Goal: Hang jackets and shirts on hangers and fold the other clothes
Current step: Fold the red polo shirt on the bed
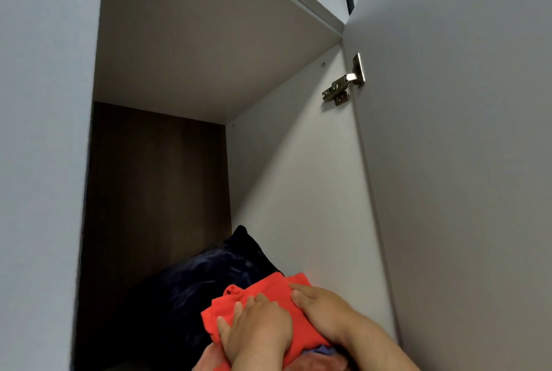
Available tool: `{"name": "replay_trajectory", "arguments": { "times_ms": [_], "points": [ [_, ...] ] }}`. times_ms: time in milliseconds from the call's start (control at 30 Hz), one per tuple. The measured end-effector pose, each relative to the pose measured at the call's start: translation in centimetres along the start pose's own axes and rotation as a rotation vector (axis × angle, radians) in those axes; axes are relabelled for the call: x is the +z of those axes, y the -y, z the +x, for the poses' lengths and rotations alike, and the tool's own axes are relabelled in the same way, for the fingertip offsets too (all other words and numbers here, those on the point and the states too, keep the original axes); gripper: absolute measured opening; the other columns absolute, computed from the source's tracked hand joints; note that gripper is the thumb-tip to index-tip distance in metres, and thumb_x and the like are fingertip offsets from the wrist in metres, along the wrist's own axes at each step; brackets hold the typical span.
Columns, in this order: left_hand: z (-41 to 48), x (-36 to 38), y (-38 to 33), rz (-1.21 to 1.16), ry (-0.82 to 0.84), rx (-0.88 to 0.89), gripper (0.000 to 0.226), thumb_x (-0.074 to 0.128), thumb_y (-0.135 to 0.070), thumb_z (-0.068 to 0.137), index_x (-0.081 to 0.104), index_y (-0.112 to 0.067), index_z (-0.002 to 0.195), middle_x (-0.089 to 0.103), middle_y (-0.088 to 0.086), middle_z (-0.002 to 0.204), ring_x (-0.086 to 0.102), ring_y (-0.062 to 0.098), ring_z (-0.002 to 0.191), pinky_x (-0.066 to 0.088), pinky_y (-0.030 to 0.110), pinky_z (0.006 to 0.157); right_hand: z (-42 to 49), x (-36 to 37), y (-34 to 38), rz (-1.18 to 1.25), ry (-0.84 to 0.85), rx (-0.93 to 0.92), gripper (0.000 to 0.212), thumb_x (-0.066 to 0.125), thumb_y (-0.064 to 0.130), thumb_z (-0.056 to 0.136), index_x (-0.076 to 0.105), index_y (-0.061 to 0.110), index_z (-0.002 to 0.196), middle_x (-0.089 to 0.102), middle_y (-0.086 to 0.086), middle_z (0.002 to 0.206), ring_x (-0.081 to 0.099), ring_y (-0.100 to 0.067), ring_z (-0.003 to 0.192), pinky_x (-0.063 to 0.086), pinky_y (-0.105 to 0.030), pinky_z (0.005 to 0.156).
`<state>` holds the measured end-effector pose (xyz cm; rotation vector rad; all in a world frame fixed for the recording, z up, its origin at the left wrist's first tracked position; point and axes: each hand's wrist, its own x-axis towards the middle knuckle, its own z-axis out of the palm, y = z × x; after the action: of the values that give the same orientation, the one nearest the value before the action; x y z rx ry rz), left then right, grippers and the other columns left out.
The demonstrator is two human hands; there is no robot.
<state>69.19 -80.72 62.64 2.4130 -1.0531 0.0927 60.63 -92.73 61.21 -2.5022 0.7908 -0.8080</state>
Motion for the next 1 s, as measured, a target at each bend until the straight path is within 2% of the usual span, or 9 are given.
{"name": "replay_trajectory", "arguments": {
  "times_ms": [200,400,633,700,733,767,833,933,1000],
  "points": [
    [-1.2,0.1,-0.1,-0.017,-0.103,0.048,0.054,0.016,-0.035,0.101,0.018,-0.021,0.153,0.015,-0.009,0.161,0.006,0.015,0.149,0.0,0.049,0.119,-0.6,-0.2,0.4,-0.005,-0.038,0.0,0.046,0.036,0.039,0.102,0.042,0.027,0.145,0.039,0.006,0.153,0.036,-0.009,0.139,0.024,-0.022,0.114],
    [-3.7,-0.6,-0.3,-0.181,-0.422,0.125,0.041,0.035,-0.04,0.1,0.043,-0.034,0.14,0.036,-0.016,0.151,0.024,0.008,0.144,0.004,0.039,0.12,-3.0,-1.6,1.3,-0.041,-0.401,-0.103,0.036,0.046,0.037,0.098,0.058,0.026,0.13,0.059,0.007,0.135,0.053,-0.009,0.122,0.037,-0.022,0.104],
    [-6.7,-0.8,0.6,-0.381,-0.499,0.305,0.038,0.045,-0.031,0.1,0.046,-0.035,0.138,0.039,-0.016,0.149,0.032,0.004,0.14,0.011,0.02,0.113,-8.2,-2.0,-0.2,0.001,-0.574,-0.156,0.036,0.048,0.024,0.099,0.055,0.027,0.134,0.05,0.018,0.137,0.043,0.006,0.124,0.019,0.001,0.101],
    [-7.9,-0.2,0.6,-0.386,-0.547,0.337,0.034,0.057,-0.028,0.094,0.057,-0.036,0.127,0.05,-0.019,0.139,0.046,0.003,0.13,0.007,0.012,0.103,-10.2,-1.1,-0.7,0.064,-0.622,-0.11,0.038,0.053,0.019,0.097,0.055,0.03,0.133,0.05,0.019,0.136,0.042,0.009,0.121,0.018,0.004,0.097],
    [-8.7,-0.1,0.5,-0.348,-0.567,0.389,0.03,0.066,-0.026,0.088,0.065,-0.035,0.117,0.06,-0.019,0.127,0.058,0.005,0.118,0.009,0.011,0.098,-11.2,-0.7,-1.1,0.095,-0.627,-0.105,0.039,0.055,0.019,0.095,0.055,0.033,0.132,0.052,0.017,0.137,0.045,0.007,0.121,0.021,0.003,0.097],
    [-9.1,0.6,0.5,-0.326,-0.626,0.456,0.024,0.073,-0.025,0.08,0.071,-0.032,0.104,0.069,-0.015,0.112,0.067,0.008,0.102,0.015,0.014,0.095,-12.4,-0.1,-1.4,0.115,-0.616,-0.098,0.04,0.054,0.023,0.094,0.053,0.039,0.132,0.052,0.016,0.138,0.048,0.005,0.121,0.026,0.0,0.096],
    [-9.5,2.4,0.5,-0.378,-0.704,0.558,0.021,0.058,-0.03,0.075,0.075,-0.025,0.088,0.075,-0.006,0.091,0.069,0.011,0.086,0.029,0.019,0.089,-15.0,1.1,-1.6,0.027,-0.547,-0.044,0.045,0.044,0.04,0.088,0.041,0.057,0.13,0.051,0.02,0.138,0.051,0.005,0.12,0.034,-0.005,0.095],
    [-10.2,4.1,0.3,-0.478,-0.603,0.62,0.036,0.043,-0.032,0.076,0.074,-0.02,0.087,0.074,-0.002,0.088,0.055,0.01,0.084,0.038,0.026,0.075,-19.1,1.6,-1.9,-0.18,-0.473,-0.001,0.08,0.041,0.048,0.068,0.015,0.055,0.144,0.057,0.019,0.127,0.06,0.007,0.103,0.043,-0.005,0.081],
    [-11.0,4.8,0.1,-0.476,-0.585,0.675,0.033,0.042,-0.031,0.078,0.072,-0.021,0.088,0.072,-0.004,0.086,0.057,0.013,0.08,0.037,0.028,0.072,-21.8,1.8,-2.1,-0.23,-0.501,0.075,0.08,0.04,0.048,0.067,0.01,0.063,0.139,0.053,0.017,0.129,0.058,0.004,0.104,0.042,-0.005,0.083]
  ]
}}
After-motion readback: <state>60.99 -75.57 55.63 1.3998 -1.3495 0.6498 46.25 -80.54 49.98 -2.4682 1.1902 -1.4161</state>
